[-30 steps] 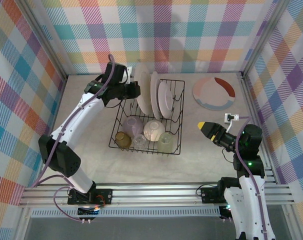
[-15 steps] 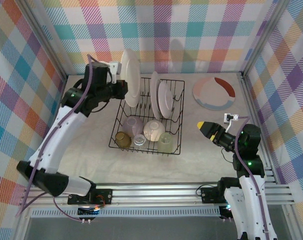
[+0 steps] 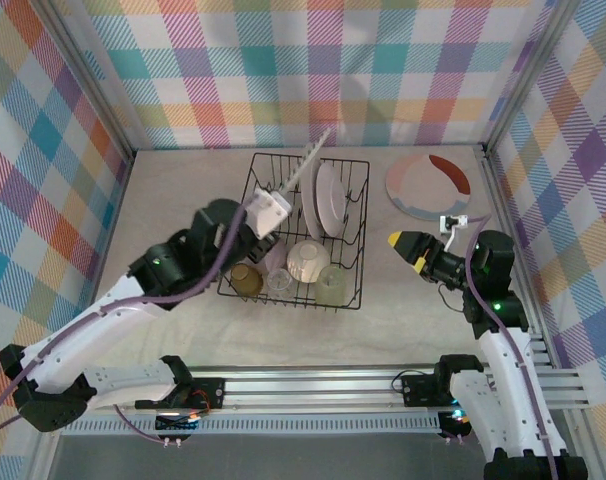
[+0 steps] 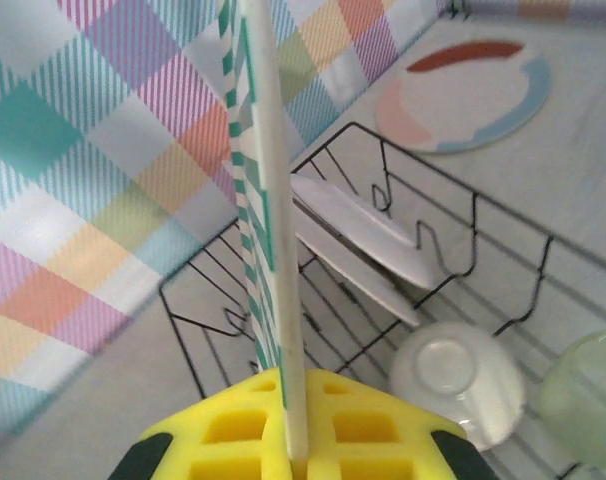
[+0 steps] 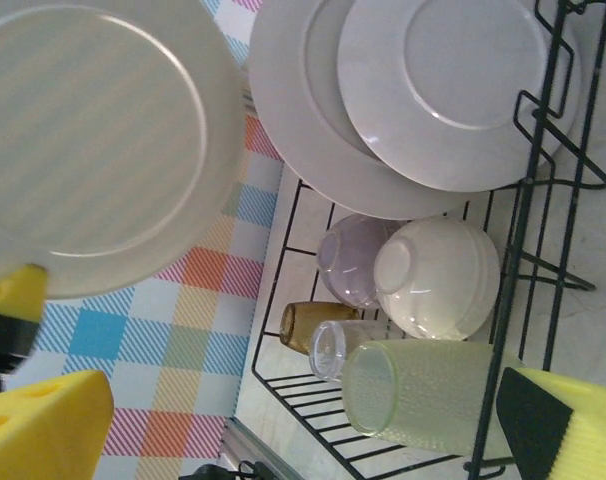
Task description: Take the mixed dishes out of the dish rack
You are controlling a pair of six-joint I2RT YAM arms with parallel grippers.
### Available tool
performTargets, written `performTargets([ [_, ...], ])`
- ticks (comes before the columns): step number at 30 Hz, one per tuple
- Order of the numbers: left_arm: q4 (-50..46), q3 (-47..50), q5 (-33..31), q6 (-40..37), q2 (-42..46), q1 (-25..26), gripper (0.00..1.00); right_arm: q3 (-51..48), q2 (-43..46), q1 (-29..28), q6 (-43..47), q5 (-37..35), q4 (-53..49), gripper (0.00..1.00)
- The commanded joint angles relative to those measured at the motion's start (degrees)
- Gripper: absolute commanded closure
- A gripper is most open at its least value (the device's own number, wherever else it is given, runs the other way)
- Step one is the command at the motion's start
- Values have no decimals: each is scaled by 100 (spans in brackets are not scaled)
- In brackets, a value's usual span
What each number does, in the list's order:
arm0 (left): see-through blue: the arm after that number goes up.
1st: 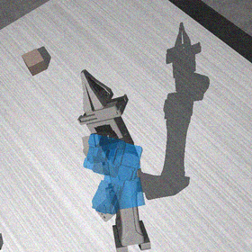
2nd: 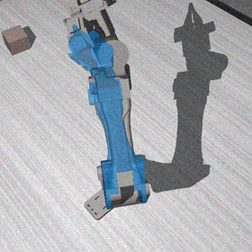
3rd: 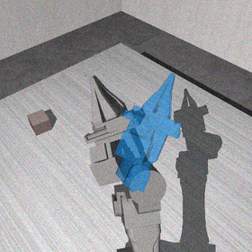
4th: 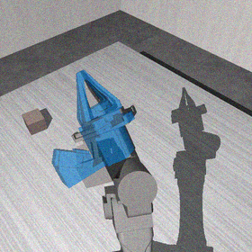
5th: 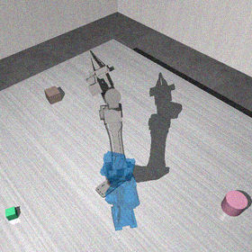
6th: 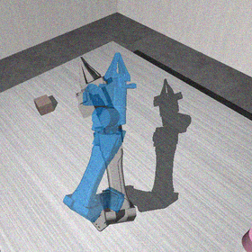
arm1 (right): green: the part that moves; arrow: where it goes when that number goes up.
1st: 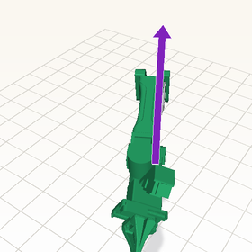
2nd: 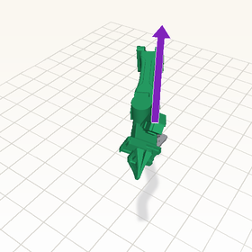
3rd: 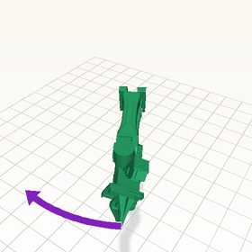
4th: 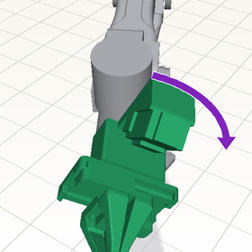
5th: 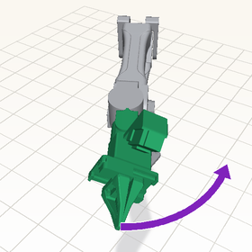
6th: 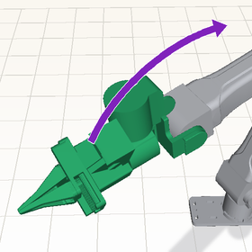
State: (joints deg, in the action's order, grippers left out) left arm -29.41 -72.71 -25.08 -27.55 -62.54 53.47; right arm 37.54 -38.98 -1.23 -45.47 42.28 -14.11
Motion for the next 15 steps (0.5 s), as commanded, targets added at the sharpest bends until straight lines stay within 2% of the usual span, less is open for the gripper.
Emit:
performTargets([
  [1,1412,461,-1392,-1555,205,413,100,363,-69,-77,-164,103,315,1],
  [7,3326,1575,-2519,-3613,175,1202,100,733,-31,-154,-471,180,373,1],
  [15,5815,2700,-2888,-5711,-239,1677,100,982,-199,-607,-753,-53,582,1],
])
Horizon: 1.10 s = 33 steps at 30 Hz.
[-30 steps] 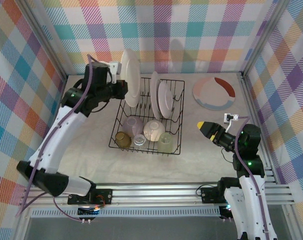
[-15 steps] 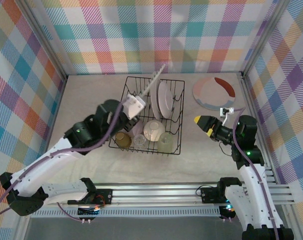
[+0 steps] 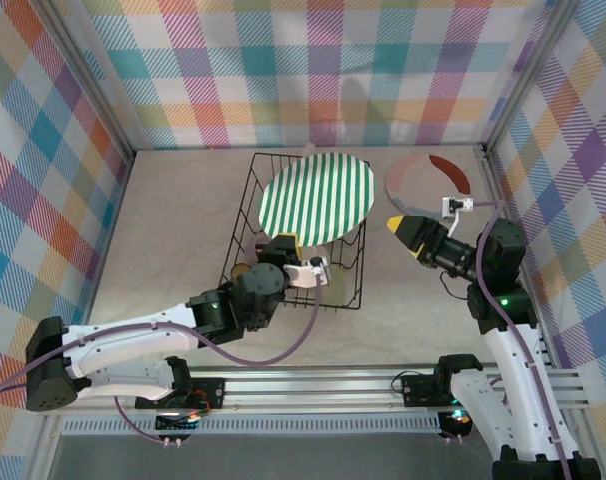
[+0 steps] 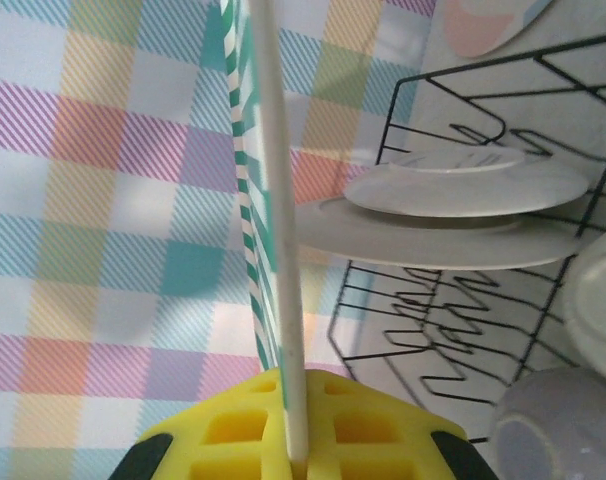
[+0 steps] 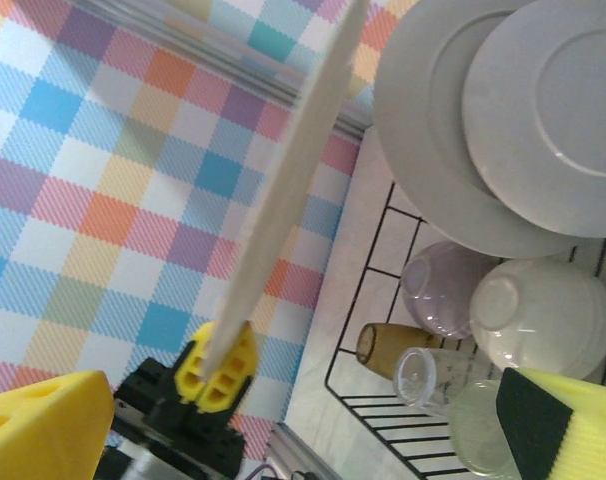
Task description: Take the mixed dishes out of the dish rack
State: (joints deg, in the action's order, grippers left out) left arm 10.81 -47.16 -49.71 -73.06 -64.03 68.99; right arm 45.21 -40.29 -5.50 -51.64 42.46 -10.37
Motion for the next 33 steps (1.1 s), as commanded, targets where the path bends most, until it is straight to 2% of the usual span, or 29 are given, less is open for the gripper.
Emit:
performTargets([
  [1,2069,222,-433,-1333,-149,169,100,233,-108,-290,-132,-143,211,1],
  [3,2405,306,-451,-1493,-245,223,100,280,-263,-531,-91,-277,199,1],
  [8,2500,391,-467,-1501,-380,288,100,403,-538,-1088,76,-792,150,0],
  [10,2526,420,-477,-1503,-404,307,100,483,-642,-1220,131,-1022,6,3],
  [22,2268,476,-487,-1357,-504,317,100,529,-719,-1620,50,-1979,-96,35],
  [33,2001,461,-469,-1196,-535,324,100,378,-660,-1692,-228,-2435,27,54],
])
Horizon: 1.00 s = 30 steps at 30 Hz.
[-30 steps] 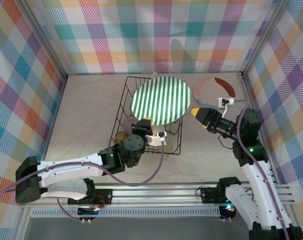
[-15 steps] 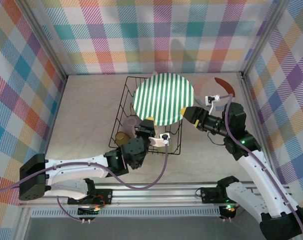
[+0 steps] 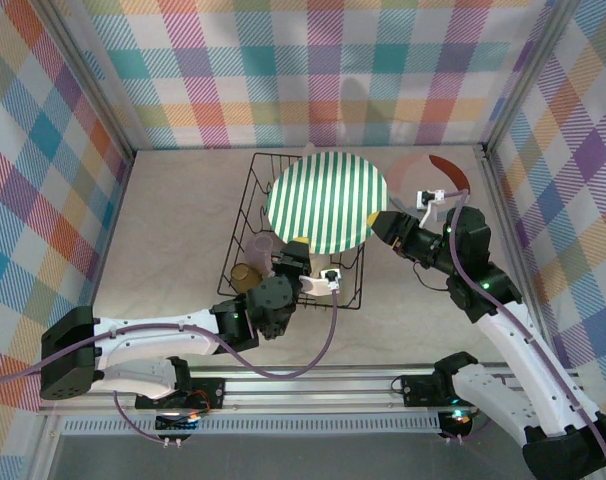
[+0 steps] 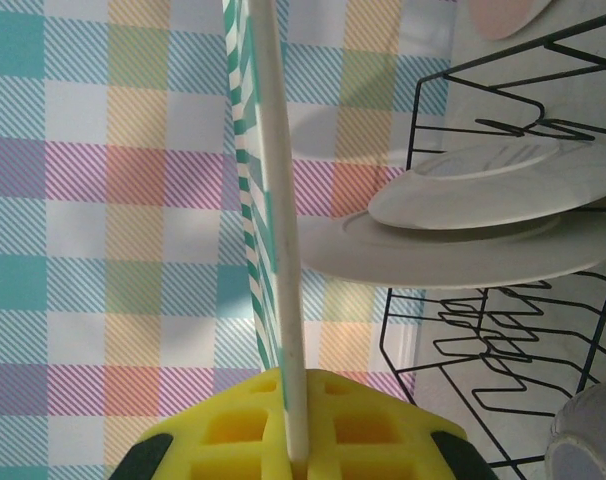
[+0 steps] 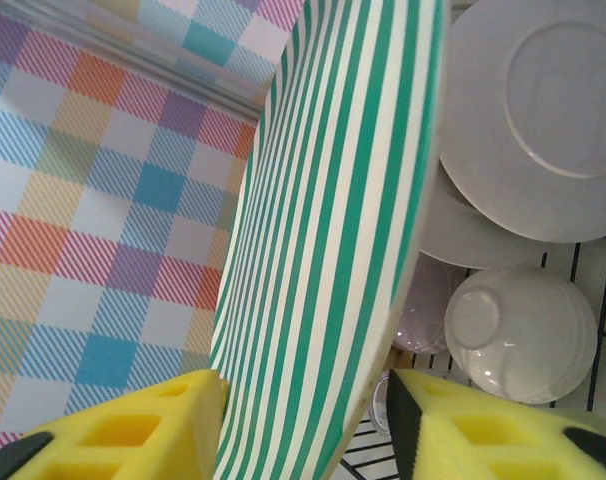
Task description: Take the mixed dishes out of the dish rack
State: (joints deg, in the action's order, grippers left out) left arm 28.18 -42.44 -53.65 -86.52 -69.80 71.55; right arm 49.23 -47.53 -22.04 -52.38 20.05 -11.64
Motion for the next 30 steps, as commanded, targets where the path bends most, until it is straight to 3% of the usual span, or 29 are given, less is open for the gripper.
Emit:
performTargets([
  [1,234,-18,-76,164,45,68,100,-60,57,-54,-200,-219,223,55],
  [11,131,2,-59,264,77,68,100,-122,-188,-167,-447,-506,465,62],
  [30,44,50,-32,294,58,65,100,-505,11,-248,-923,-1072,544,87],
])
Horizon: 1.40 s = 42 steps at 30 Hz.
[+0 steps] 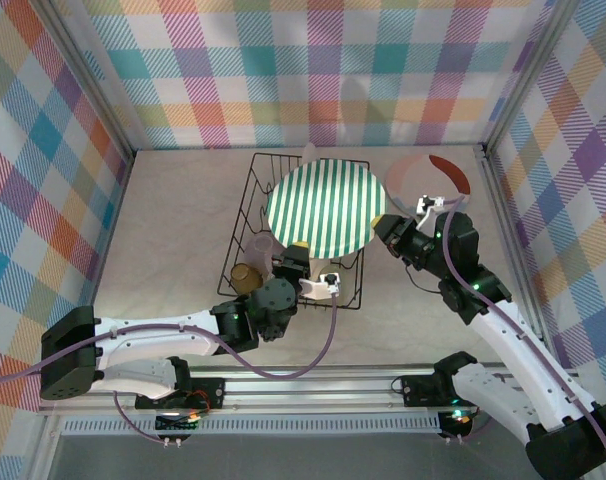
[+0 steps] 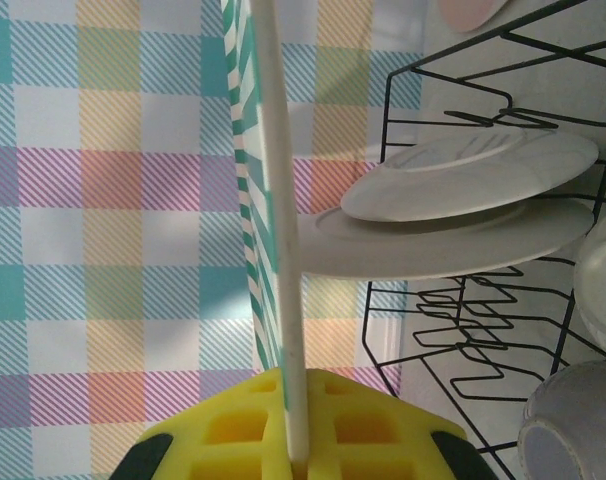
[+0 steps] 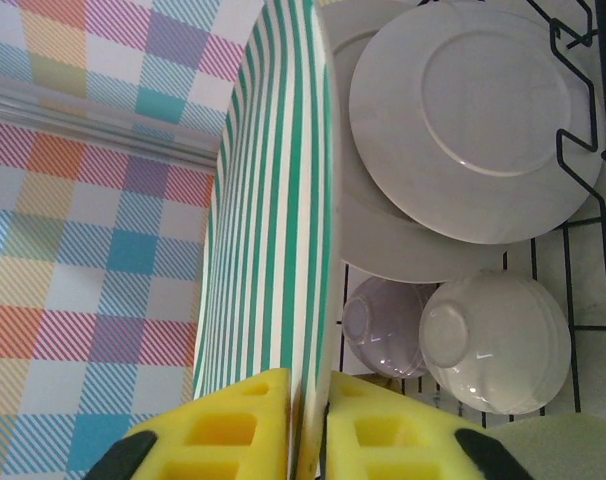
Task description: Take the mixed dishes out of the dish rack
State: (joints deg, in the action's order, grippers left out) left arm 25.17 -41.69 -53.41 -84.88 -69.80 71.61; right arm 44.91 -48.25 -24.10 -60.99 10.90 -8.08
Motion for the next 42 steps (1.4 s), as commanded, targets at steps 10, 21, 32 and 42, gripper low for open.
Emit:
performTargets([
  [10,311,-6,-16,199,140,63,94,-178,77,-51,-140,-158,337,100],
  [21,-161,46,320,964,744,75,0,378,4,-1,409,-318,300,100],
  [32,-1325,-580,645,3175,1796,-161,0,845,-495,1377,-30,578,1177,100],
  [42,-3894,-2183,1998,6402,1777,-1057,0,368,-1004,3169,-745,127,2468,100],
])
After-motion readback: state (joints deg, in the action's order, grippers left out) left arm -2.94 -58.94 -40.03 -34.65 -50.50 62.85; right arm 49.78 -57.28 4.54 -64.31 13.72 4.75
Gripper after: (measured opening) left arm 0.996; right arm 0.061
